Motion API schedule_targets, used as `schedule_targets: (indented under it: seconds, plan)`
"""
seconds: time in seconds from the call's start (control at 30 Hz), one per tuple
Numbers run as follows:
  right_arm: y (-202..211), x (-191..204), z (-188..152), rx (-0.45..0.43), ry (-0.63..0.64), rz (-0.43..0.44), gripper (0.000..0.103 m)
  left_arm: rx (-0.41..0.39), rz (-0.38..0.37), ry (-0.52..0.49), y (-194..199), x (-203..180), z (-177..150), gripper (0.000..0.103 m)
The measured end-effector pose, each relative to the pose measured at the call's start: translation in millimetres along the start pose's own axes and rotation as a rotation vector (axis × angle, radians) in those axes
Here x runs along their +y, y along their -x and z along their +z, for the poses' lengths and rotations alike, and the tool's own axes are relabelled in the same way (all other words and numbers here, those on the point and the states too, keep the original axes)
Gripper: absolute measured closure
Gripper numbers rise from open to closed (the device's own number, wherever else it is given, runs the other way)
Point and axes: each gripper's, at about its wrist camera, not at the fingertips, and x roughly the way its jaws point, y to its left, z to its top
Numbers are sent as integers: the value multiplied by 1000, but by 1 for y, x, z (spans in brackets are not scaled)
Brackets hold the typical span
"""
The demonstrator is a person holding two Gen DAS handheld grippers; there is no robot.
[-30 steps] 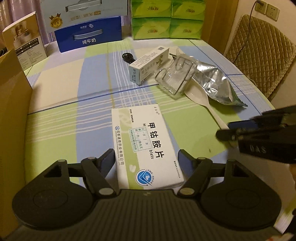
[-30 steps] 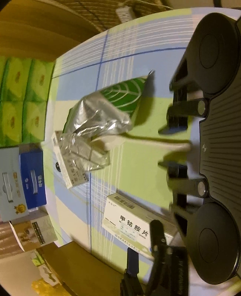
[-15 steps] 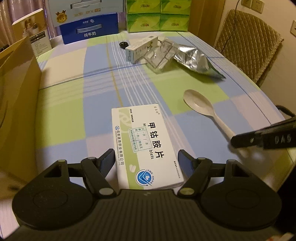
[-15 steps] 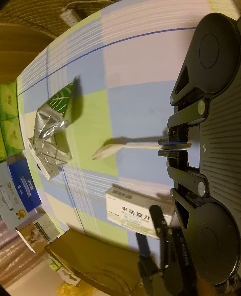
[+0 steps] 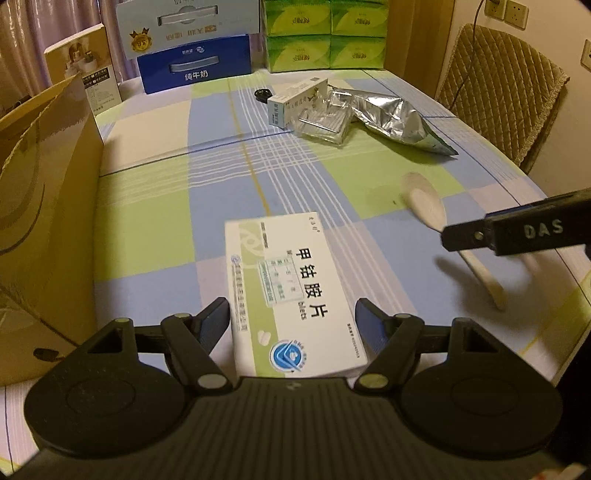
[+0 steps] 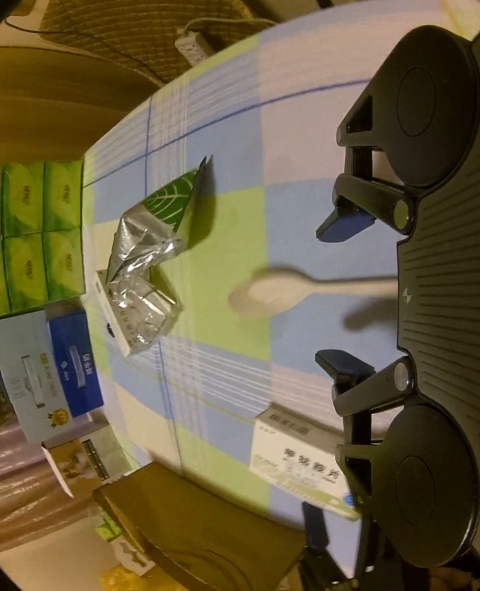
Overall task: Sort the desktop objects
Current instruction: 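Grasp the white medicine box with the left tool while the right tool lifts the spoon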
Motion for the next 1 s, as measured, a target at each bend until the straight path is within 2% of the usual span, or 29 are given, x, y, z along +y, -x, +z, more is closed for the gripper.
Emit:
schedule_targets:
  seconds: [0.07,0.17,0.33,0.5,0.57,1.0]
  plan:
    - [-5,2,1,-20,25,-14,41,-7,8,-6,-2,-1,1,31]
    - [-11,1,0,-38,24,-22,41,-22,28,-14,-5,-5,3,24]
    - [-15,-4,0,-74,11,-26,41,-26,51,-14,-17,-8,6,25]
    - [-18,-1,0,-108,50,-21,41,-17,73,21,-27,-3,6,27]
    - [-22,2,0,-116,71,-31,41,-9,64,46,-29,1,6,34]
    - [-46,9,0,-156,129,-98,42,-28,62,58,-28,1,4,33]
